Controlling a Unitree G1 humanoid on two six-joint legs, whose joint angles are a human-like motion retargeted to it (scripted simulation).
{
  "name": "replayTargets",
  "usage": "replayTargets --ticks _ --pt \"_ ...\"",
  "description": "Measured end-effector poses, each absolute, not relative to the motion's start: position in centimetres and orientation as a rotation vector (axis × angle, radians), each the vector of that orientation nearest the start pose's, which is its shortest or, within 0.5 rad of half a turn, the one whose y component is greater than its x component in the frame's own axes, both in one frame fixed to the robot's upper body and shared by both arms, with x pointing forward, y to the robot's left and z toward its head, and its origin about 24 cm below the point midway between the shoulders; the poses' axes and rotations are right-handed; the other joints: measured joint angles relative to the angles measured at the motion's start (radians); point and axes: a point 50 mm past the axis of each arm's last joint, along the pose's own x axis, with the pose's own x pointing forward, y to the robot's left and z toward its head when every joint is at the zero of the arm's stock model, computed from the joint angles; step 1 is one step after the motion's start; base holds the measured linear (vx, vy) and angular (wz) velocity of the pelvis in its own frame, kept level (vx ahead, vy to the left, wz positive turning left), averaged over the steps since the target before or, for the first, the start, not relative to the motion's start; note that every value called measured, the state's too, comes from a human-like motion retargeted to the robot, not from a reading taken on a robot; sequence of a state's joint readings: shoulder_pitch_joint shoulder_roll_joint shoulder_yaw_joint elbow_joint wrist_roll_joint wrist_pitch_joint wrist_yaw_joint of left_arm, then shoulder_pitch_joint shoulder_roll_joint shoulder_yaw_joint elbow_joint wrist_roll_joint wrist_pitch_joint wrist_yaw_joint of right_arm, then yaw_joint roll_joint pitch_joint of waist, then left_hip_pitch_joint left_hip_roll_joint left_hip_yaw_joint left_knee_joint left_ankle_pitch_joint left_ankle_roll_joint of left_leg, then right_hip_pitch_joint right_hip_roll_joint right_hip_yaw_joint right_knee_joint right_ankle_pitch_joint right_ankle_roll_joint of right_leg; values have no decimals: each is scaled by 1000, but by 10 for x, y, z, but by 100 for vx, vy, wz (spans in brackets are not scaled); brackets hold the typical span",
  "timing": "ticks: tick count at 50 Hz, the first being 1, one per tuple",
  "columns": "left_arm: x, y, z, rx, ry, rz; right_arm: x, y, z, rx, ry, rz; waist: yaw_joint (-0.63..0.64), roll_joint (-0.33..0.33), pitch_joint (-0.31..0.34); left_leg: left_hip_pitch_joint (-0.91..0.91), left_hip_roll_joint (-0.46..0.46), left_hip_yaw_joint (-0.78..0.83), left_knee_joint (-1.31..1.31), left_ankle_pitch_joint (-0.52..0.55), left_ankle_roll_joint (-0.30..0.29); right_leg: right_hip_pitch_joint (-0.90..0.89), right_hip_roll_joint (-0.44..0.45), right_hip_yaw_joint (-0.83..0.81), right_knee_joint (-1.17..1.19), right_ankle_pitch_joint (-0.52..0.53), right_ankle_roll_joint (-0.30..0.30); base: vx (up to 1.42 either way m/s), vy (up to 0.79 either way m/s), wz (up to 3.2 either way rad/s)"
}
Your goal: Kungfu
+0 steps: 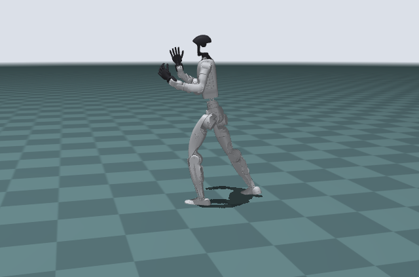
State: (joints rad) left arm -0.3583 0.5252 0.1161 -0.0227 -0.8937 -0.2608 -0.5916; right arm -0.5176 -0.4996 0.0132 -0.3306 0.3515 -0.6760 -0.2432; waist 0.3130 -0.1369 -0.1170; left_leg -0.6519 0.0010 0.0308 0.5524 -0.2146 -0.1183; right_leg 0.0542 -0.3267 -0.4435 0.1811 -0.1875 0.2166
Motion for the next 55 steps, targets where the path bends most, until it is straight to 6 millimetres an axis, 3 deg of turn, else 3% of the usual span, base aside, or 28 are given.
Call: replayTargets --ticks 5,8,11,13,15,18,20,23,27,31,33,36,39,41,43,46,50,53,55 --pt "244 318 234 369 -654 -62 266 -195 339 -276 -1422 34 217 -64 93 0 -27 -50 -19 35 -14 60 42 6 -20 -44 18 4 -18 112" --pt "211 387 228 703 -465 331 302 -201 347 -578 -1305 -10 288 -68 123 15 -32 -73 -43 67 -15 98 64 -36 -24 -55 13 2 -9 105" --pt "165 458 204 1013 -114 679 345 -203 338 -912 -1150 -136 305 -61 134 26 -40 -95 -73 112 -8 127 91 -65 -29 -65 10 -6 -3 111" --pt "126 500 181 1154 213 865 377 -209 318 -1138 -967 -269 303 -56 134 33 -50 -110 -94 141 -8 147 106 -88 -37 -71 13 -9 0 116" --pt "82 529 152 1223 595 1003 401 -224 291 -1364 -694 -383 305 -55 129 39 -61 -125 -114 165 -12 165 121 -108 -46 -77 17 -4 1 100" --pt "28 538 110 1135 1088 1054 410 -256 252 -1432 -302 -484 334 -61 138 58 -67 -142 -142 194 -19 188 137 -129 -53 -84 18 -4 -2 64" --pt "-1 532 93 1004 1253 1056 410 -261 245 -1354 -253 -417 349 -64 150 70 -67 -147 -159 210 -23 196 144 -133 -54 -85 15 -5 -3 34" --pt "-34 519 70 867 1316 1111 409 -252 239 -1266 -350 -352 362 -57 151 79 -64 -146 -177 226 -28 197 149 -132 -52 -94 8 -8 5 5" --pt "-53 508 53 868 1311 1127 406 -251 230 -1266 -392 -353 354 -54 137 84 -63 -148 -195 243 -33 194 152 -134 -49 -101 2 -8 8 5" --pt "-31 514 58 919 1223 1083 406 -257 221 -1254 -319 -334 342 -58 135 101 -65 -159 -212 257 -35 205 163 -137 -47 -103 -1 -1 0 11" --pt "-5 520 66 950 1102 1055 406 -257 218 -1233 -310 -330 341 -62 134 107 -63 -160 -216 260 -35 208 166 -135 -45 -106 -4 0 0 0" --pt "51 522 84 1002 812 985 406 -255 218 -1217 -314 -331 336 -63 133 112 -59 -162 -216 260 -35 208 167 -129 -41 -110 -7 0 0 0" --pt "120 508 116 1066 451 825 407 -252 220 -1208 -322 -330 326 -64 132 115 -52 -164 -212 256 -34 207 170 -122 -38 -112 -8 0 -4 -11" --pt "169 484 143 1108 199 666 409 -248 222 -1199 -331 -329 315 -66 133 116 -47 -164 -209 252 -31 205 172 -117 -36 -111 -10 0 -9 -21" --pt "216 445 172 1120 -58 472 409 -245 223 -1187 -337 -336 305 -67 134 116 -41 -164 -203 246 -26 203 175 -110 -35 -109 -10 0 -10 -28" --pt "271 363 214 1093 -448 150 412 -235 224 -1176 -357 -328 285 -66 134 117 -29 -161 -195 235 -16 196 175 -95 -33 -104 -12 -2 -11 -43" --pt "297 241 262 1030 -917 -234 416 -213 229 -1176 -402 -287 248 -53 128 122 -3 -142 -186 218 0 179 169 -68 -31 -93 -16 -8 -9 -72" --pt "293 164 282 1031 -1198 -411 419 -188 232 -1167 -449 -229 206 -37 117 126 23 -120 -178 201 15 158 163 -43 -28 -80 -20 -14 -8 -98" --pt "286 128 290 1092 -1353 -444 420 -169 236 -1160 -488 -171 174 -23 112 129 48 -99 -172 187 24 139 159 -22 -26 -70 -23 -20 -8 -119"
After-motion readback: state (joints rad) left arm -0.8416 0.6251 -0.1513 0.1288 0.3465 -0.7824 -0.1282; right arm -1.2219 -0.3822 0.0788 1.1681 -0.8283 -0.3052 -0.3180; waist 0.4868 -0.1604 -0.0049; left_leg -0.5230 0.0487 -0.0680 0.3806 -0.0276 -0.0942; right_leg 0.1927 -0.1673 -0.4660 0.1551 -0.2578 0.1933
